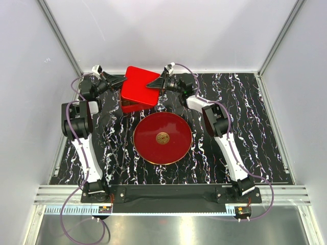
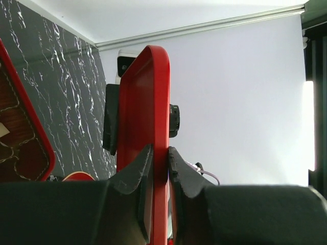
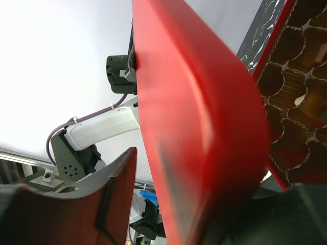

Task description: Pack the chocolate

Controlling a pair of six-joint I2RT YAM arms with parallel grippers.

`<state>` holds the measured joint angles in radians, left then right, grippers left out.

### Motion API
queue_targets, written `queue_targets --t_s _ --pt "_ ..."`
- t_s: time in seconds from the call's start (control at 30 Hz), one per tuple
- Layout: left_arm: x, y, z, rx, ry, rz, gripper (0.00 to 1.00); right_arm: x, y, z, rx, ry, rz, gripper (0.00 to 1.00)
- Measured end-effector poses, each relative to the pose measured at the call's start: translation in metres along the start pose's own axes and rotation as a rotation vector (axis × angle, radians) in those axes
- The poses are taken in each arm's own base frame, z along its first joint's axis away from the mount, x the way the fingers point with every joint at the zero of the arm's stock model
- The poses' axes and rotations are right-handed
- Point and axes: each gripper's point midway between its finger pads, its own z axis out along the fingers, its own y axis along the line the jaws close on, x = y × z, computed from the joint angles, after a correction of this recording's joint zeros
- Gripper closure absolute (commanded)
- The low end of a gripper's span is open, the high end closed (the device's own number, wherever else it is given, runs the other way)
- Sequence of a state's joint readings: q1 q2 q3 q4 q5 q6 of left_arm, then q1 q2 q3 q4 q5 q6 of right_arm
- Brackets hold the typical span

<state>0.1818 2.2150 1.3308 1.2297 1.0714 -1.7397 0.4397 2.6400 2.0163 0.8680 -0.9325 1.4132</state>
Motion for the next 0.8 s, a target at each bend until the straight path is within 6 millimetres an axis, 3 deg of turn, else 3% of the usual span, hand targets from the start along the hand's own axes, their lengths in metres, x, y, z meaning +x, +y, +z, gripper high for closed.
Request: queue_targets --t_s 0.53,0.67,0.8 --pt "-0.007 0.009 0.000 0.005 -0.040 -0.127 1.00 -0.002 0.013 0.000 -0.037 -0.018 0.031 0.43" --pt "-0.009 0.009 0.000 0.007 -0.047 -0.138 1.00 -0.003 0.012 0.000 -0.034 -0.025 0.041 0.30" --pt "-0.009 0.008 0.001 0.008 -0.050 -0.148 1.00 -0.003 0.009 0.000 -0.025 -0.027 0.047 0.33"
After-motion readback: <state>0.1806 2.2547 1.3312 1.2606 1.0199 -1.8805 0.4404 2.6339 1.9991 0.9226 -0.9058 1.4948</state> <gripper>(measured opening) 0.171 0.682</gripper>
